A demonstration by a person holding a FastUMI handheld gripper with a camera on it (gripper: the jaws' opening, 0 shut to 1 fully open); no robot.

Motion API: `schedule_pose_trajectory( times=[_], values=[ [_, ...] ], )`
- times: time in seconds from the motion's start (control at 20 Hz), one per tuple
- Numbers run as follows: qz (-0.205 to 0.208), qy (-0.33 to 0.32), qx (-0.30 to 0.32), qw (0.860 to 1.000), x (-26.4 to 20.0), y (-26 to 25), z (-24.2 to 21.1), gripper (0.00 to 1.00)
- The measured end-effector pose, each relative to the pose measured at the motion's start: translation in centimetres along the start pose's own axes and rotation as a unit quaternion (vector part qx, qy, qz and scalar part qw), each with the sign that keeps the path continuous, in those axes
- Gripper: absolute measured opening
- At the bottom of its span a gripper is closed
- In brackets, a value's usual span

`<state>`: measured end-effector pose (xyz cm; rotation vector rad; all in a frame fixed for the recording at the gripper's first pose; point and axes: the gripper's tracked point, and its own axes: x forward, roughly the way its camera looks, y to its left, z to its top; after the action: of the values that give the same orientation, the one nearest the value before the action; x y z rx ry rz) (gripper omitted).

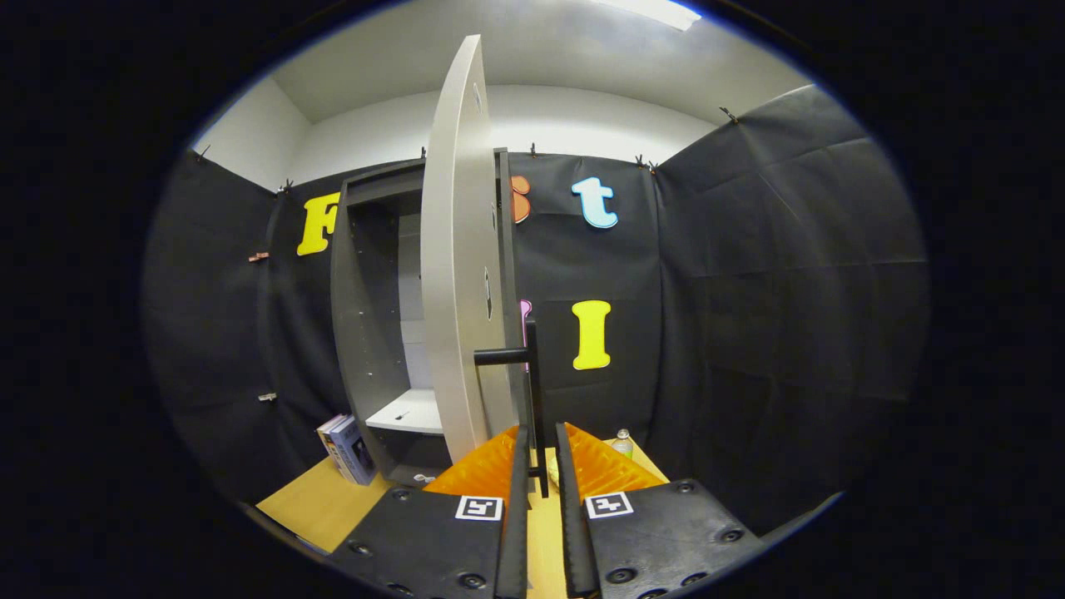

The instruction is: Open the shoe cabinet door, grab the shoes and put them into the shoe cabinet, then close the shoe cabinet door.

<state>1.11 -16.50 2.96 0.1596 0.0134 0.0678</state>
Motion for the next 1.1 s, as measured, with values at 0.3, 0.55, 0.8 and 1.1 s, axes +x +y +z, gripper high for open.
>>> schedule_pose_trajectory(
  times=[0.3,0.55,0.8,1.1],
  values=[
    [-0.024,-0.007,-0.017,1.0,-1.3,-0.5,0.2,0.26],
    [-0.019,-0.006,-0.018,1.0,-4.4,1.3,-0.5,0.28],
    [0.053,0.009,-0.019,0.998,-7.1,7.6,-2.9,0.59],
    [0.119,0.105,-0.026,0.987,-6.4,15.9,-11.6,1.0]
  ],
)
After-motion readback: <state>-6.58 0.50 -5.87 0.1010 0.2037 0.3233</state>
